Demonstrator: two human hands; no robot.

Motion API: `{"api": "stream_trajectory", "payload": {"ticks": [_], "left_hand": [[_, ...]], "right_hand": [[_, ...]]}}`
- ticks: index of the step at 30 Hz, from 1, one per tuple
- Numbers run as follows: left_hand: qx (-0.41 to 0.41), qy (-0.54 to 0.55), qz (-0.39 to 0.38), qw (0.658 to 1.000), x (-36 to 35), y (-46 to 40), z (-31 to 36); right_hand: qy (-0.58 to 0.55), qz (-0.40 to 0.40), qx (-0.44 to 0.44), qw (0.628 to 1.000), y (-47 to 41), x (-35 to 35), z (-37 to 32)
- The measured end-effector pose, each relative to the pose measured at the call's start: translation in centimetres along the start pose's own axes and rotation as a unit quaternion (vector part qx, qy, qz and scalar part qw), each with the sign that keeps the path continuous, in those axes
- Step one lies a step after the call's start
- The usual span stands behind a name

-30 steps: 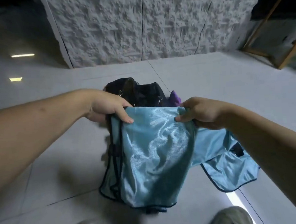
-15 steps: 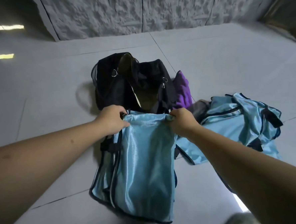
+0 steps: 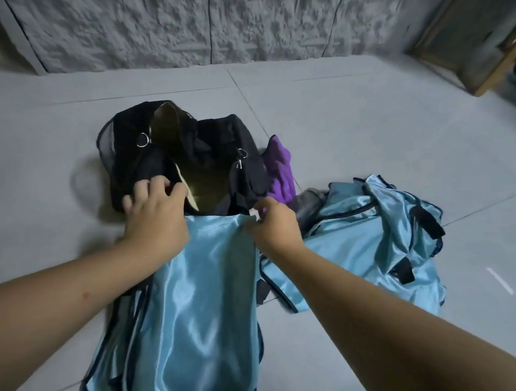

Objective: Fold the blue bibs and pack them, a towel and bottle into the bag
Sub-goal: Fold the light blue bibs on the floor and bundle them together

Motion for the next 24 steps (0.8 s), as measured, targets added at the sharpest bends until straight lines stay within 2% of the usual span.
{"api": "stream_trajectory", "payload": {"ticks": [2,7,10,12,15,17,19,22,23,24], "left_hand": [[-0.062,0.031,0.005,0.998,0.4,-0.5,3.6],[-0.168,0.121,-0.116,0.972,-1.8,-1.2,12.1],[-0.197,0.143,-0.148,0.958,-3.0,-1.2,16.3],[-0.204,0.145,-0.165,0.954,-4.0,-1.1,18.5],[-0.205,0.153,-0.184,0.949,-4.9,-1.0,20.9],[-0.205,0.155,-0.193,0.947,-5.3,-0.8,21.8],[-0.209,0.176,-0.192,0.942,-5.3,-0.6,22.6],[-0.164,0.279,-0.195,0.926,-4.5,-1.0,23.7],[-0.117,0.348,-0.205,0.907,-4.3,-1.4,23.8],[-0.058,0.436,-0.23,0.868,-4.4,-1.7,23.9]], "right_hand": [[-0.012,0.022,-0.016,1.0,0.0,2.8,1.5],[0.04,0.139,-0.117,0.983,1.0,12.0,9.3],[0.083,0.207,-0.189,0.956,1.8,17.2,14.7],[0.096,0.217,-0.241,0.941,2.3,19.6,17.7],[0.037,0.191,-0.291,0.937,2.5,20.7,21.9],[0.005,0.165,-0.286,0.944,2.4,20.7,22.6],[-0.01,0.171,-0.258,0.951,2.6,21.1,22.0],[-0.007,0.212,-0.148,0.966,3.0,21.1,17.9],[-0.005,0.22,-0.096,0.971,3.4,20.5,16.0],[0.005,0.222,-0.032,0.974,3.8,19.6,13.7]]}}
Point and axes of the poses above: each hand's wrist, its own y-axis away from the middle knuckle, its own x-axis out of the back of the hand, z = x × y, the point moved 10 cm from there along -y, towards the middle knuckle, and after that the axes turned 7 degrees about -z, right-handed, at the moved point
